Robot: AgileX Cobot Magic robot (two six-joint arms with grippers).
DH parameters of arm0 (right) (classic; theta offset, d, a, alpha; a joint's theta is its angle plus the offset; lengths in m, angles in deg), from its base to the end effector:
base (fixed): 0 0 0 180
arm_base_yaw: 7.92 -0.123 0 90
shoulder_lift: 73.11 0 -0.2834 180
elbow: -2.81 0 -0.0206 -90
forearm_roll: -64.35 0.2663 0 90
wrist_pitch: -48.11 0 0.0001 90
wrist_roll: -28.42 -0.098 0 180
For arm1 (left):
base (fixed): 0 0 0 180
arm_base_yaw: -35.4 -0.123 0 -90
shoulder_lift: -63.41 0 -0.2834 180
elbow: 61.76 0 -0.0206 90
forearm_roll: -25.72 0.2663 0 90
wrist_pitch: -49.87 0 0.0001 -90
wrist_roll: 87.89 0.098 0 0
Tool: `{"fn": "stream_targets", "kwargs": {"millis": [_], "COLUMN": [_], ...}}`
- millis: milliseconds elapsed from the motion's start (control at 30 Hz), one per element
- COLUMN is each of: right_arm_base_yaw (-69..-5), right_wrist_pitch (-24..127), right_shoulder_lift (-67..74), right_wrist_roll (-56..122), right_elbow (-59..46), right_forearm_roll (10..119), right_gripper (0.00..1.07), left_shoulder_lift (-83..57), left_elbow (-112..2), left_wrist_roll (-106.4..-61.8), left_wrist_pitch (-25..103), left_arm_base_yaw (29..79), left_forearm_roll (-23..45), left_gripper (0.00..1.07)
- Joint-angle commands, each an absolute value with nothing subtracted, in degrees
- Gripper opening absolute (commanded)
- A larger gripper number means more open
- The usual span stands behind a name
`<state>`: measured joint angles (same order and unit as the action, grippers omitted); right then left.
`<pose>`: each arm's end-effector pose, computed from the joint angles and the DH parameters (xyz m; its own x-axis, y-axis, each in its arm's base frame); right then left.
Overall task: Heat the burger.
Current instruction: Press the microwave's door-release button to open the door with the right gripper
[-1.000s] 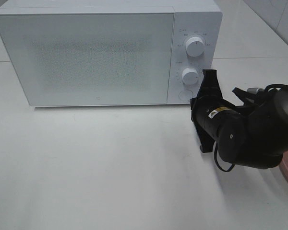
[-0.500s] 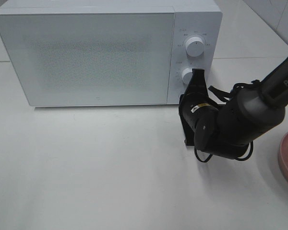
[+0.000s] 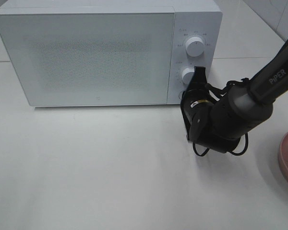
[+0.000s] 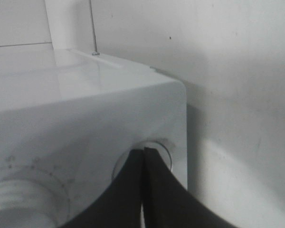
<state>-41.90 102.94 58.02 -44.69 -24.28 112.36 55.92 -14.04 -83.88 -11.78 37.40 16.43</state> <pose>0.3443 0.1603 0.0642 0.1072 0.9942 0.0018 0.3299 -0.0373 0.9433 0.0122 -0.0144 0.2854 -0.4478 0.0082 -0.8941 0.1582 0.9849 -0.0702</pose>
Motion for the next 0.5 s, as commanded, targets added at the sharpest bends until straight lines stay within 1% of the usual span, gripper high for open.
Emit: {"fn": "stream_targets", "kwargs": {"millis": [33,500], "right_arm_base_yaw": [-40.92,-41.49], "right_wrist_pitch": [103.69,102.43], "right_shoulder_lift": [58.02,58.02], "right_wrist_roll": [-42.45,-45.09], "right_elbow": [-23.08,-21.76], "right_forearm_roll": [112.19,111.79], "right_gripper": [0.0,0.0], "left_shoulder_lift": [57.24,56.84], "left_elbow": [-14.04,-14.04], "left_wrist_roll": [-83.71,-83.71], "left_wrist_pitch": [-11.32,-11.32], "left_arm_base_yaw": [37.57,37.57], "left_forearm_roll": [16.38,16.38], "left_gripper": [0.98,0.98]}}
